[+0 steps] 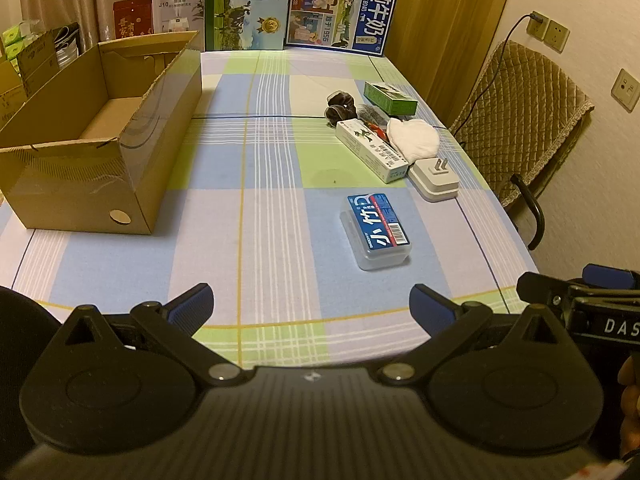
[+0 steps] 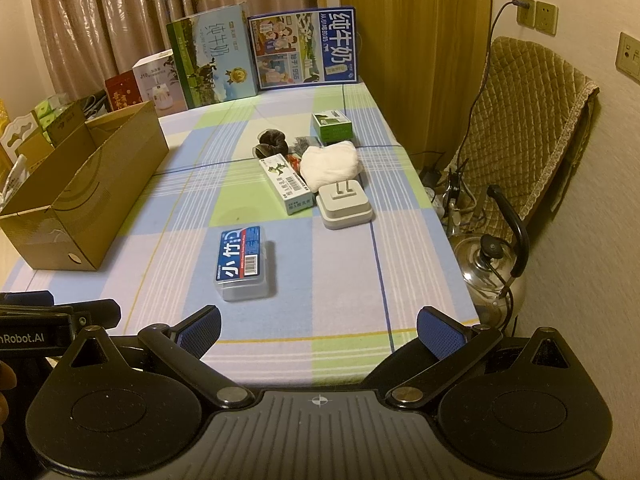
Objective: Organize objects
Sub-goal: 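Move the left tool toward the blue toothpaste box while the right tool approaches the white plug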
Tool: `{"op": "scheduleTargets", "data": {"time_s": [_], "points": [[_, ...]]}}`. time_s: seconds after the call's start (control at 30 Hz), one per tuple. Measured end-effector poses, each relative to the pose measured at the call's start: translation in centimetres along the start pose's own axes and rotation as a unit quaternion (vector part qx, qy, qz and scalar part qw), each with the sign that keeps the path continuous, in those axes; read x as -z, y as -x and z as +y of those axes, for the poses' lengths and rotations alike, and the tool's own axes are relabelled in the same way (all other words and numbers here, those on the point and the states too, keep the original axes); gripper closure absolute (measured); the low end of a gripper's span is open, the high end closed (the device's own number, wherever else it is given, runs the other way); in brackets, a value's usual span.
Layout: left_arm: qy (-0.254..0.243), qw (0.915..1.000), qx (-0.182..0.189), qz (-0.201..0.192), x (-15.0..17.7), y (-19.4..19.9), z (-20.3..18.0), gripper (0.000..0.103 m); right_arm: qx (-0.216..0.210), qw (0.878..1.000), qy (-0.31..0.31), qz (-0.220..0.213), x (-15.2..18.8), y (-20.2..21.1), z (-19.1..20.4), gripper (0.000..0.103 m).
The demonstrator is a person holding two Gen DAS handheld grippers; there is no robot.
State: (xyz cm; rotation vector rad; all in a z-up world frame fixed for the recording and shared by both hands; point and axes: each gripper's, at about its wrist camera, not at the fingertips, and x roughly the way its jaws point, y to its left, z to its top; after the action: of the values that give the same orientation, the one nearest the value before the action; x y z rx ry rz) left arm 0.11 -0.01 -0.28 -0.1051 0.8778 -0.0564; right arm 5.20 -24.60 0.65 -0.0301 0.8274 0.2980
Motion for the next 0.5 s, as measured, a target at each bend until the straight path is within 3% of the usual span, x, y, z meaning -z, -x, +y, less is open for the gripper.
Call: {"op": "scheduleTargets", "data": {"time_s": [0.5], "points": [[0.004,1.0,0.001,0.001,0.18,-0.07,0.27,0.001,0.0,1.0,0.0,0.0,0.0,0.03,-0.12,0.002]]}}
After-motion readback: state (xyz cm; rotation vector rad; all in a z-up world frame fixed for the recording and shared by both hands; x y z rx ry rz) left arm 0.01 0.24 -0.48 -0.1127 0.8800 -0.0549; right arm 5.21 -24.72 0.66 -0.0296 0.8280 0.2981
